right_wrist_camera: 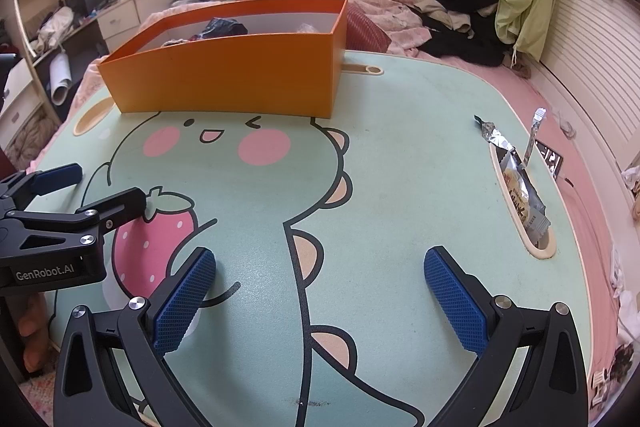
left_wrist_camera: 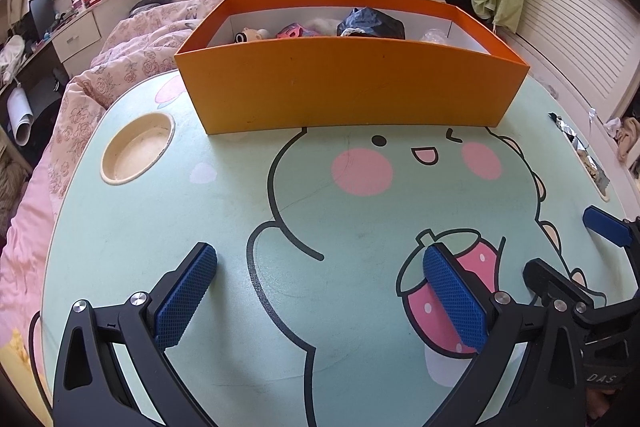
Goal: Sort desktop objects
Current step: 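Reach into the orange box and grasp the black lace cloth with the left tool, then lift the black cloth out and set it on the table with the left tool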
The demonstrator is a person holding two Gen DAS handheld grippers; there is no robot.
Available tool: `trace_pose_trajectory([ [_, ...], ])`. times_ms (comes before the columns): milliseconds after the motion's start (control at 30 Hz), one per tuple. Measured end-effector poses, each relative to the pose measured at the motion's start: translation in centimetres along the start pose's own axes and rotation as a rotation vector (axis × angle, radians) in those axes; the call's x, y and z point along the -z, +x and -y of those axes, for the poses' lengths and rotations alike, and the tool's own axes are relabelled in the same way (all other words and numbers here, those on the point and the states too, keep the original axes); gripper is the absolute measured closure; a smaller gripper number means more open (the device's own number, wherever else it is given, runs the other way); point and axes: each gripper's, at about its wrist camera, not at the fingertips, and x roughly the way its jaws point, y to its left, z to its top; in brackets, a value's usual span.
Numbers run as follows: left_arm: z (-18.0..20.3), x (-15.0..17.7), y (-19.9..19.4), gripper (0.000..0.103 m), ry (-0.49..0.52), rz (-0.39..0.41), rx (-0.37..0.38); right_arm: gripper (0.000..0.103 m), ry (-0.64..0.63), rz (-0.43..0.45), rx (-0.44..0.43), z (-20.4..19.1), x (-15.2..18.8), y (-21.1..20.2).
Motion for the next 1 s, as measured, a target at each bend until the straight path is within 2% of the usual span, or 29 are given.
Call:
trace_pose_trajectory([
  [233,-0.5,-0.9,-0.9,0.0,-0.006,0.009,0.004,0.0,0.0,0.003,-0.005,-0.2,0.1,-0.7],
  [367,-0.8,-4.7,-4.2,0.0,0.027,0.103,0.001,0.0,0.001,0.003,-0.006,-0.2,0.1,-0.7],
  [433,-0.6,-7.5,-4.9,0.001,0.052,0.111,0.081,0.0,0.0,0.004,-0.006,-0.2,0.1,-0.7],
  [467,-0.4,-9.2,-4.4,0.007,0.051,0.087,0.119,0.0,0.001,0.004,-0.006,-0.2,0.1,-0.7],
  [500,-0.1,-10.9,-3.5,0.013,0.041,0.048,0.126,0.0,0.001,0.004,-0.006,-0.2,0.1,-0.7],
  [533,0.3,-12.0,-2.6,0.025,0.032,0.015,0.12,0.0,0.0,0.004,-0.006,-0.2,0.1,-0.7],
  [567,0.7,-13.3,-1.4,0.029,0.021,-0.03,0.126,0.0,0.0,0.004,-0.006,-0.2,0.1,-0.7],
  [633,1.6,-15.1,1.2,0.029,0.013,-0.095,0.143,0.0,0.0,0.005,-0.007,-0.1,0.1,-0.7],
  [700,2.2,-16.0,3.7,0.046,0.018,-0.135,0.095,0.0,0.0,0.006,-0.008,-0.1,0.1,-0.7],
  [733,2.6,-16.2,4.6,0.066,0.032,-0.156,0.067,0.0,-0.001,0.006,-0.009,-0.2,0.0,-0.6],
  [767,3.0,-16.4,5.3,0.071,0.047,-0.176,0.077,0.0,-0.001,0.006,-0.01,-0.2,0.0,-0.6],
  [867,2.3,-16.0,4.7,0.076,0.035,-0.157,0.085,0.0,0.0,0.008,-0.011,-0.2,-0.1,-0.5],
  [933,1.3,-15.8,2.6,0.077,-0.002,-0.103,0.147,0.0,0.0,0.007,-0.011,-0.3,-0.2,-0.5],
  [1000,0.5,-15.4,-1.3,0.077,-0.012,-0.009,0.214,0.0,0.0,0.007,-0.011,-0.1,-0.1,-0.5],
])
